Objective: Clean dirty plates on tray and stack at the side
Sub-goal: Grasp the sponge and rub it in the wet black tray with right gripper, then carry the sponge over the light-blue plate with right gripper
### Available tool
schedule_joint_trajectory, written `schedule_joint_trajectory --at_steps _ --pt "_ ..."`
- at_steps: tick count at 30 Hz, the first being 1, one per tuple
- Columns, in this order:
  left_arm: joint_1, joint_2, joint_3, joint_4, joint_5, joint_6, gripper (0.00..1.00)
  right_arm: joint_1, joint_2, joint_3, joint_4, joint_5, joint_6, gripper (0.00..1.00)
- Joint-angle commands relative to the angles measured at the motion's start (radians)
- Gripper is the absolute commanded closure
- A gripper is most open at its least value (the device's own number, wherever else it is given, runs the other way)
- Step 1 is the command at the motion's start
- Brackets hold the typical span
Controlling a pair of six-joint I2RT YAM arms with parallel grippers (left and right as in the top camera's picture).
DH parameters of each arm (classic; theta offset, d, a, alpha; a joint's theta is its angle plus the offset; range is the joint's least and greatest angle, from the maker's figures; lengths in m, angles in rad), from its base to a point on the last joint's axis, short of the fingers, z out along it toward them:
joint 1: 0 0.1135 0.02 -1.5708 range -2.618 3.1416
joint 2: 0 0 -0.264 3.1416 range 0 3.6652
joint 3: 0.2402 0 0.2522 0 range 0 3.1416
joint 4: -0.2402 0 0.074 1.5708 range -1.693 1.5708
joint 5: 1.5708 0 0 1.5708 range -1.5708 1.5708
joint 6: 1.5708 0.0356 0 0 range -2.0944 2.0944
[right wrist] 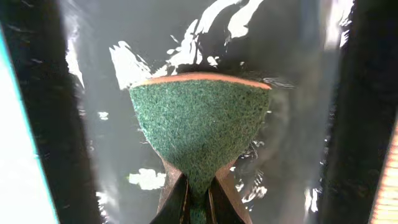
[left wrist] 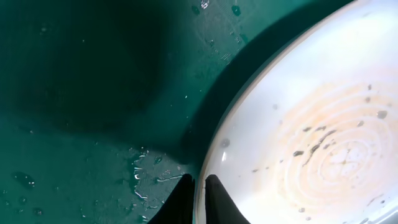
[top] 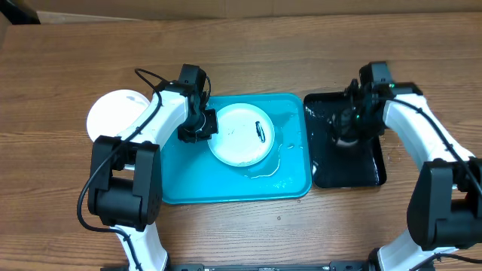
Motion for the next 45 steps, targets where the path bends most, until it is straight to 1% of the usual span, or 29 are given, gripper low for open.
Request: schedule_joint_trajectory --at_steps 1,2,4,10,14,15,19,24,26,30,35,39,41,45 --pt "-0.006 0.008 -0.004 0.007 0.002 -0.006 0.87 0.003 -0.01 0.032 -0.032 -0.015 -0.004 0.96" --pt "-0.006 0.008 -0.004 0.007 -0.002 -0.006 0.84 0.003 -0.01 0.028 -0.035 -0.015 0.005 0.96" --pt "-0.006 0.008 -0.004 0.007 -0.008 -0.006 0.75 0.003 -0.01 0.014 -0.031 -0.015 0.04 0.96" --pt "-0.006 0.008 -0.004 0.011 -0.009 -0.006 0.79 0.003 -0.01 -0.026 -0.007 -0.015 0.049 0.96" --pt "-0.007 0.009 -0.004 0.012 -0.034 -0.006 0.76 0.003 -0.011 -0.024 -0.007 -0.015 0.049 0.96" --pt "-0.007 0.009 -0.004 0.011 -0.034 -0.006 0.76 0.003 -0.011 -0.023 -0.008 -0.015 0.049 0.96" --pt "-0.007 0.009 -0.007 0.006 -0.034 -0.007 0.87 0.003 -0.011 0.0 -0.016 -0.015 0.049 0.96" --pt "-0.007 0.009 -0.018 0.005 -0.033 -0.007 0.88 0.003 -0.011 0.031 -0.043 -0.015 0.05 0.96" --pt "-0.007 0.009 -0.027 0.005 -0.033 -0.015 0.96 0.003 -0.01 0.031 -0.055 -0.015 0.053 0.96" --pt "-0.007 0.009 -0.045 0.006 -0.029 -0.043 0.96 0.003 -0.01 0.029 -0.056 -0.014 0.069 0.96" --pt "-0.007 0.009 -0.05 -0.002 -0.003 -0.044 0.96 0.003 -0.01 0.0 -0.035 0.045 0.114 0.96" --pt "-0.007 0.009 -0.05 -0.001 0.012 -0.044 0.91 0.003 -0.011 -0.01 -0.002 0.08 0.112 0.96" --pt "-0.007 0.009 -0.05 -0.001 0.012 -0.043 0.96 0.003 -0.014 0.022 -0.021 0.083 0.113 0.96" --pt "-0.007 0.009 -0.05 -0.006 0.013 -0.043 0.96 0.003 -0.021 0.129 -0.108 0.083 0.113 0.96"
